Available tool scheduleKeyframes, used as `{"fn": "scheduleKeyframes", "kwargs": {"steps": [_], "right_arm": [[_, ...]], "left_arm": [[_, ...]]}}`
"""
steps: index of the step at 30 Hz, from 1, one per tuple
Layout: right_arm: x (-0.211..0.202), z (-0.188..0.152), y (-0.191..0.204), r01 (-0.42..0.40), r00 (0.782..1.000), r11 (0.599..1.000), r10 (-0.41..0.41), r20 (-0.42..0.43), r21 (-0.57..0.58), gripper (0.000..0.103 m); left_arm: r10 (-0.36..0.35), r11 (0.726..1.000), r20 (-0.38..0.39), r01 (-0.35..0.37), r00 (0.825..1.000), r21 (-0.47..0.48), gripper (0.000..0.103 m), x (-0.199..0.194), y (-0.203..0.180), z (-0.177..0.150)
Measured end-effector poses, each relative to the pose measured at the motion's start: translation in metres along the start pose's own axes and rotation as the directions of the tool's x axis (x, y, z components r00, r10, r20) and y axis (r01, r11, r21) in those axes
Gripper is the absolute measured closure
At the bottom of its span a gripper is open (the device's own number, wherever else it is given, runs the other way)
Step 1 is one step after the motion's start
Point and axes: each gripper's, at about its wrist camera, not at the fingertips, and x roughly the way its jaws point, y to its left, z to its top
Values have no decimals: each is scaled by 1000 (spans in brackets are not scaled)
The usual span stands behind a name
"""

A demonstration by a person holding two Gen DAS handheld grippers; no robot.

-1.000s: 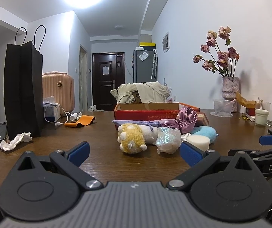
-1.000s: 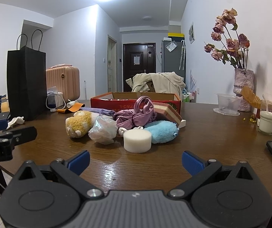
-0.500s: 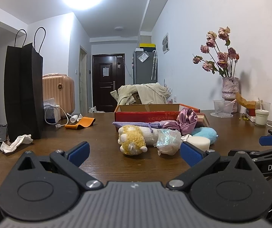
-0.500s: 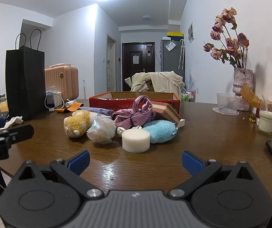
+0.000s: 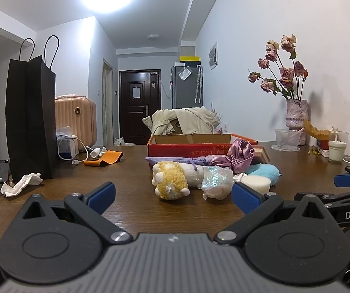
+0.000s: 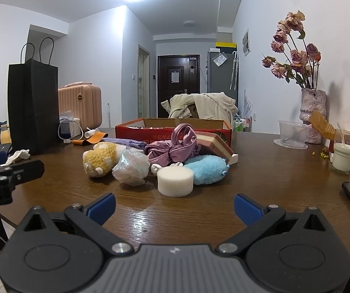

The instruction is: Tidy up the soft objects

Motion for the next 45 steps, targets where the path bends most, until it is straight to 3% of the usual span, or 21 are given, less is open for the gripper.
{"fn": "scheduleKeyframes", "kwargs": {"steps": [24,28,32,34,37,40,45], "right_arm": [[2,-1,-2,2,1000,1000,-2,-2,8,0],[8,3,-5,-2,1000,1000,2,6,6,0],[21,15,-11,15,999,999,-17,44,39,0],[32,22,-16,-25,999,996,20,50,87,0],[53,31,-22,-117,993,984,119,-7,138,0],[72,40,-16,-117,992,988,120,-25,103,1],[106,58,-18,-178,983,979,182,-32,102,20]], "left_arm": [[-11,1000,-7,11,1000,0,0,-2,-1,0],[2,1000,7,-3,1000,10,0,11,0,0],[-11,999,-48,10,999,-37,0,39,11,11],[-32,997,-71,27,997,-70,0,53,18,17],[-38,996,-79,31,996,-84,0,73,23,25],[-49,996,-113,40,992,-85,3,96,23,31],[-61,996,-148,49,987,-81,11,125,19,34]]}}
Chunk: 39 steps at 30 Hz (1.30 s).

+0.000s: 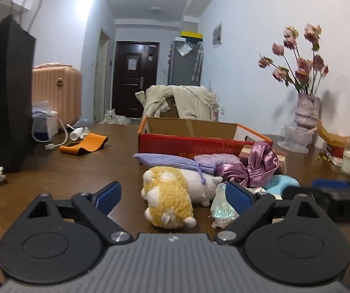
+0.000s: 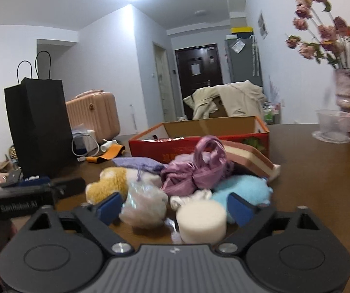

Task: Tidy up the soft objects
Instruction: 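Grasp the yellow-and-white plush sheep with the right gripper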

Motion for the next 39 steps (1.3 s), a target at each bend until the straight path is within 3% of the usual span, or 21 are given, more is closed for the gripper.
{"fn": "scheduleKeyframes", "kwargs": {"steps": [3,6,10,13,14,21,23,27,31,32,34,36,38,39], "right_arm": [[20,13,-4,-22,1000,1000,22,-9,-3,35],[40,21,-4,-66,998,998,66,-21,-6,42],[62,28,1,-109,993,994,108,-35,-16,42],[77,33,9,-152,987,988,150,-60,-29,42],[81,33,12,-169,984,985,167,-70,-32,42],[88,28,46,-261,962,957,247,-116,-129,42],[84,28,60,-292,954,940,275,-120,-173,41],[88,29,91,-436,895,882,403,-190,-181,42],[107,20,119,-486,863,854,434,-261,-185,42],[115,17,124,-472,862,862,407,-302,-187,41],[125,13,124,-372,901,911,309,-305,-177,40],[125,14,117,-312,921,939,261,-289,-145,31],[116,18,116,-294,934,946,255,-250,-135,30],[109,21,116,-324,930,937,292,-221,-126,29]], "left_arm": [[7,1000,-34,-7,999,10,11,18,0,0],[19,1000,-69,-18,997,12,12,34,1,0],[35,999,-129,-35,991,2,18,54,6,2],[26,1000,-180,-27,983,-4,42,63,11,1],[0,1000,-198,-3,980,-16,56,64,15,1],[-10,999,-218,0,976,-44,59,36,57,0],[-47,997,-243,32,969,-63,59,22,80,-2],[-70,997,-234,58,970,-57,55,0,105,-7],[32,996,-213,-49,976,-74,47,-9,119,-10],[61,994,-210,-79,976,-79,47,-11,121,-10],[95,991,-193,-112,977,-79,47,-16,124,-11],[88,990,-185,-106,979,-92,47,-18,126,-10],[70,991,-171,-87,983,-98,45,-20,126,-9],[58,992,-166,-75,984,-97,43,-20,125,-9]]}}
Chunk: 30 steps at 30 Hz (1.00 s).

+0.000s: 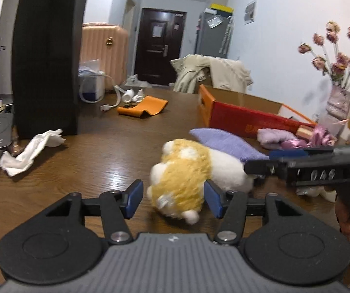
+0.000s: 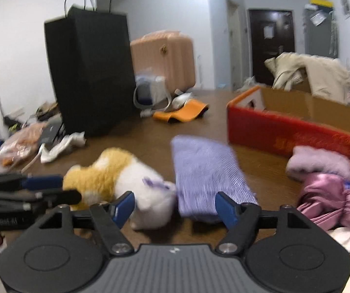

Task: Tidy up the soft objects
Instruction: 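Grasp the yellow-and-white plush sheep with the right gripper, then carry the plush sheep into the cardboard box and open the right gripper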

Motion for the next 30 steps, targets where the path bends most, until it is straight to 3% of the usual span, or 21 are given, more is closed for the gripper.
{"fn": "scheduleKeyframes", "kwargs": {"steps": [3,6,11,13,19,22,24,27,30], "right_arm": [[-9,5,11,-88,994,996,89,70,-19,29],[11,12,14,-178,984,984,178,29,-17,28],[46,11,4,-216,972,975,220,-85,45,30],[39,7,9,-247,964,969,248,-100,22,31],[46,4,31,-189,977,980,180,-116,-65,32],[53,0,38,-182,975,981,170,-146,-72,48],[54,-4,38,-159,977,985,148,-154,-61,50],[44,-3,38,-145,982,988,137,-131,-55,53],[16,10,34,-95,995,993,92,-46,-76,54]], "left_arm": [[0,1000,6,0,1000,26,42,6,-7,0],[22,999,-16,-21,1000,30,43,14,-6,0],[98,995,-12,-99,995,-20,47,13,14,0],[85,995,16,-84,996,-50,47,8,24,2],[-9,996,16,10,1000,-91,46,18,38,15],[-62,991,-14,60,998,-116,49,28,44,17],[-66,989,-24,62,998,-132,54,32,45,15],[-74,987,-9,72,997,-142,57,26,40,19],[-125,981,63,133,990,-142,57,18,27,42]]}}
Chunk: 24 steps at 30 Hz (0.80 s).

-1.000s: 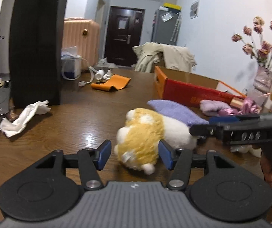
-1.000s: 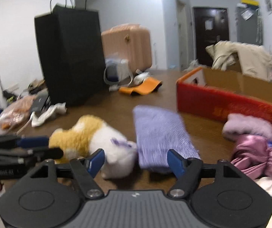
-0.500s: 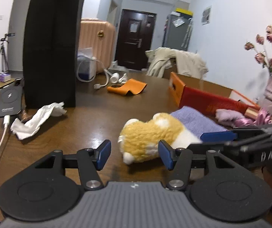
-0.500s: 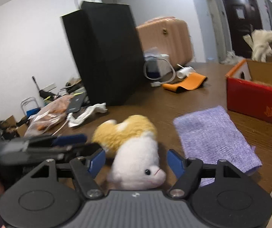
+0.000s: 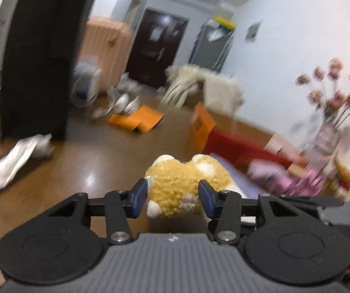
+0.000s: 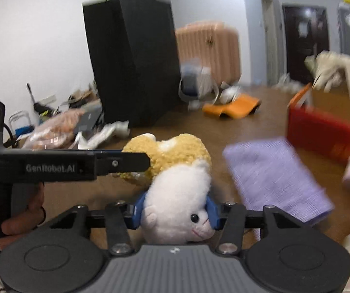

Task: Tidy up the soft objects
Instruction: 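Carry the plush sheep into the cardboard box and open the right gripper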

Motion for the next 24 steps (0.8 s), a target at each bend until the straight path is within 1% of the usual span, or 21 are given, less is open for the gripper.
{"fn": "scheduleKeyframes", "kwargs": {"steps": [2,4,6,7,9,10,12,13,14,15,16,18,19,20,21,23,24], "right_arm": [[-23,14,-12,44,997,999,-45,59,12,54],[-47,30,-34,100,989,995,-103,107,30,54],[-68,45,-68,176,974,983,-181,137,50,54],[-76,54,-89,220,964,974,-226,141,58,54],[-86,69,-133,272,951,957,-283,124,98,54],[-86,77,-161,298,944,947,-311,106,122,54],[-79,89,-213,343,933,927,-355,63,153,54],[-73,93,-238,360,928,917,-371,36,171,54],[-66,96,-261,365,928,911,-373,9,191,54],[-55,98,-290,374,926,902,-377,-29,218,54],[-48,97,-310,384,922,892,-383,-50,239,55],[-27,98,-348,418,909,873,-401,-116,251,55],[-17,98,-359,435,900,866,-412,-142,246,55],[-5,97,-369,463,885,857,-434,-170,223,55],[7,96,-377,496,865,848,-461,-198,187,55],[26,89,-383,544,828,829,-506,-243,127,54],[32,87,-383,564,811,819,-527,-254,100,53]], "left_arm": [[-69,997,30,69,997,21,57,9,-21,26],[-140,989,26,139,990,48,57,31,-45,52],[-230,971,13,228,973,73,57,64,-77,79],[-275,958,-4,274,962,81,57,86,-92,91],[-334,936,-52,337,941,104,57,137,-123,113],[-352,925,-80,360,933,121,57,165,-138,121],[-368,916,-142,384,919,112,57,226,-162,133],[-365,919,-175,384,915,93,57,258,-171,136],[-357,925,-202,376,912,62,57,286,-180,137],[-342,931,-231,361,911,43,58,314,-187,137],[-323,939,-261,342,910,32,58,341,-194,133],[-280,949,-307,310,910,55,59,386,-212,128],[-264,954,-326,295,908,51,59,402,-215,124],[-252,956,-346,288,904,58,59,417,-220,120],[-229,958,-368,275,901,77,59,430,-225,116],[-154,966,-413,225,898,128,59,447,-230,108],[-127,966,-433,211,892,152,59,453,-233,104]]}}
